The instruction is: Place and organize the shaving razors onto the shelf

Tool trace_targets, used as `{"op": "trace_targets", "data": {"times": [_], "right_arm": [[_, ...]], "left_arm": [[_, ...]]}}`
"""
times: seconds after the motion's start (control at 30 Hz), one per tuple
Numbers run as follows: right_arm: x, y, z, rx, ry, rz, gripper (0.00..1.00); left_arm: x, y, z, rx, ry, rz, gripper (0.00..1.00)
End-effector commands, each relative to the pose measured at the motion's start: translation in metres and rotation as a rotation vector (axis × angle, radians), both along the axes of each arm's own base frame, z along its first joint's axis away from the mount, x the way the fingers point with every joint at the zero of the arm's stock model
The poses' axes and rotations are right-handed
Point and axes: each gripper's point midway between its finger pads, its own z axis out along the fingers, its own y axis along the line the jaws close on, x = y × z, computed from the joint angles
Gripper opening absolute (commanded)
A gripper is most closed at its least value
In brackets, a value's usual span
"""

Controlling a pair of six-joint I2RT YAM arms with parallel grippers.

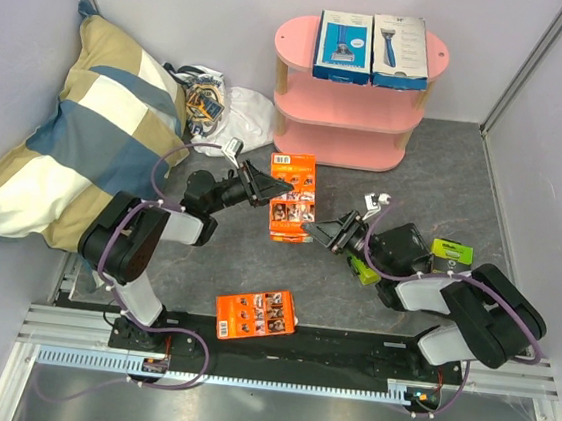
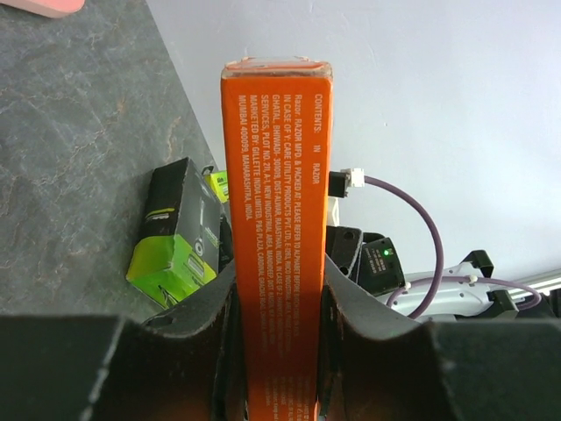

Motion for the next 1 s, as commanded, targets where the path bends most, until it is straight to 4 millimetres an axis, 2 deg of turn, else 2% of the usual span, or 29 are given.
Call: {"op": "trace_targets", "data": {"times": [0.0,0.13,0.2,0.23,0.27,0.3,0.37,0.4,0.53,0.57,0.6,0.63,0.67,0.7,0.73,0.8,0.83,0.9,0.93,0.97], "right_arm": [[-0.002,0.01,0.04,0.115,-0.11,0.046,0.48],[-0.004,0.01,0.046,0.132,-0.124,0.055,0.27],[-0.005,0.009,0.05,0.136,-0.134,0.054,0.23],[-0.004,0.009,0.049,0.129,-0.13,0.05,0.21],[-0.003,0.009,0.05,0.125,-0.133,0.047,0.2],[-0.003,0.008,0.049,0.115,-0.131,0.042,0.19],[0.0,0.007,0.052,0.108,-0.138,0.034,0.18],[0.002,0.007,0.049,0.091,-0.128,0.03,0.18],[0.012,0.004,0.055,0.088,-0.137,0.012,0.17],[0.018,0.001,0.055,0.086,-0.136,0.002,0.17],[0.02,0.001,0.055,0.085,-0.134,0.005,0.16],[0.024,0.001,0.062,0.092,-0.144,0.002,0.16],[0.031,-0.001,0.059,0.086,-0.135,-0.008,0.16],[0.034,-0.001,0.059,0.083,-0.135,0.001,0.16],[0.04,0.001,0.068,0.092,-0.151,0.003,0.16],[0.054,-0.001,0.066,0.086,-0.147,-0.008,0.16],[0.06,0.001,0.076,0.097,-0.169,-0.003,0.16],[0.075,0.0,0.075,0.097,-0.158,-0.006,0.15],[0.083,0.002,0.088,0.107,-0.185,0.002,0.15],[0.094,0.0,0.081,0.1,-0.158,-0.008,0.15]], "left_arm": [[-0.017,-0.001,0.062,-0.144,-0.264,-0.044,0.29],[-0.015,-0.002,0.059,-0.146,-0.259,-0.045,0.3],[-0.014,-0.001,0.058,-0.144,-0.26,-0.04,0.35],[-0.015,-0.001,0.057,-0.141,-0.262,-0.043,0.48],[-0.013,0.0,0.057,-0.136,-0.265,-0.039,0.55],[-0.011,0.004,0.054,-0.127,-0.261,-0.03,0.67],[-0.006,0.01,0.052,-0.099,-0.259,-0.005,0.73],[0.001,0.019,0.049,-0.08,-0.249,0.023,0.96],[0.021,0.04,0.046,0.036,-0.235,0.093,1.0],[0.03,0.047,0.049,0.081,-0.281,0.128,1.0],[0.032,0.051,0.047,0.13,-0.234,0.142,1.0],[0.038,0.055,0.049,0.167,-0.238,0.177,1.0],[0.044,0.059,0.059,0.23,-0.315,0.213,1.0],[0.048,0.066,0.052,0.3,-0.251,0.258,1.0],[0.051,0.07,0.057,0.339,-0.27,0.286,1.0],[0.056,0.079,0.066,0.42,-0.323,0.336,1.0],[0.056,0.085,0.064,0.461,-0.299,0.359,1.0],[0.058,0.089,0.07,0.506,-0.335,0.378,1.0],[0.057,0.091,0.069,0.522,-0.325,0.382,1.0],[0.058,0.092,0.07,0.535,-0.339,0.383,1.0]]}}
